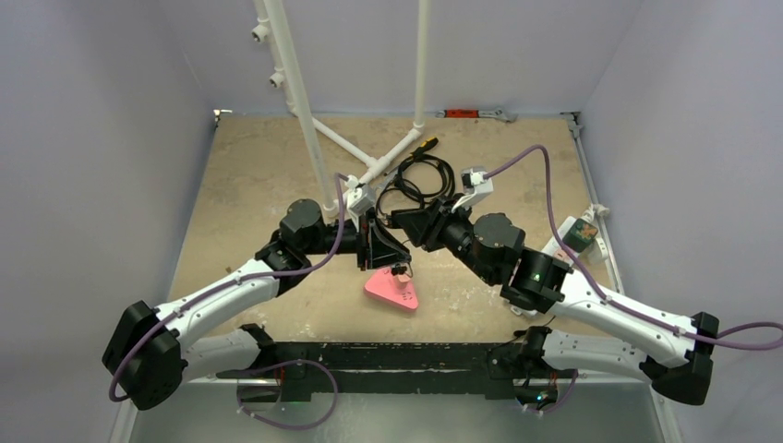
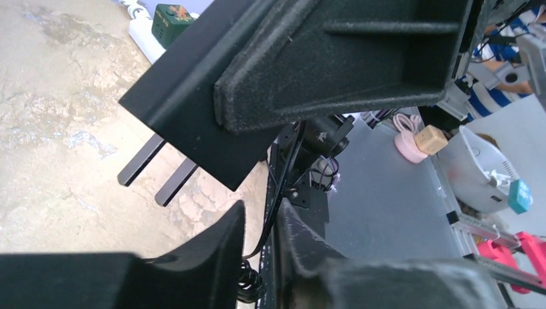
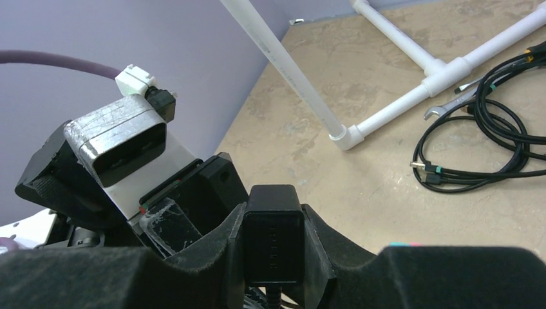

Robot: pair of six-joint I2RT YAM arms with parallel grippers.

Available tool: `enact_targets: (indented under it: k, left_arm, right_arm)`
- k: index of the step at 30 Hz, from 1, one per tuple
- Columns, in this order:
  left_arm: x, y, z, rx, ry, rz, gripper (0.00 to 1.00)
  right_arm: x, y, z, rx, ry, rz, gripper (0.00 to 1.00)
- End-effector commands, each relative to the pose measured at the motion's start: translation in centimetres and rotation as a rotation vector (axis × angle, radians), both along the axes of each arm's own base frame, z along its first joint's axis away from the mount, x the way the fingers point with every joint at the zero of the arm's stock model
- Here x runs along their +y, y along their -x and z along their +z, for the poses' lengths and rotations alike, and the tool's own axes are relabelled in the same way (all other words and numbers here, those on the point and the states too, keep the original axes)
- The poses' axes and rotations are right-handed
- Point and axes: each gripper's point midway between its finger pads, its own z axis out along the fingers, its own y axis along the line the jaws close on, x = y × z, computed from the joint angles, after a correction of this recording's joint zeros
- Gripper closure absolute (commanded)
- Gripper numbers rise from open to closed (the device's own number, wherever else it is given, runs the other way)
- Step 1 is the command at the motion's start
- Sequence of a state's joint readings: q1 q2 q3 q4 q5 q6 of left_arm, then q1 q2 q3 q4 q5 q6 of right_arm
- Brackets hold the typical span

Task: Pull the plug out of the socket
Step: Place the plug at the center of the board.

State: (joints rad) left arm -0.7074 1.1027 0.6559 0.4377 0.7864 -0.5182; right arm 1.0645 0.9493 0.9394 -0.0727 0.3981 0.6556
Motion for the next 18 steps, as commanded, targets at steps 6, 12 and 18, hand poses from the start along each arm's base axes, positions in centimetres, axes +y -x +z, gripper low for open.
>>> enact_targets:
  k: [6,12,18]
  left_arm:
    - [0.0,0.9,1.5,-0.078,0.005,-0.052,1.0]
    - [1.6,-0.4,3.2,-0.186,0.015,0.108,1.0]
    - [2.4,-1.5,4.0,-0.189,0.029,0.152,1.0]
  right_arm:
    - [-1.1,-0.9,0.3,-0.003,-0.033,-0.08,1.0]
    - [-2.7,-1.2,-2.1,0.033,0.019,-0.146,0.8]
    - [-3.9,-1.0,-2.9,0.052,0.034,-0.174,0.41]
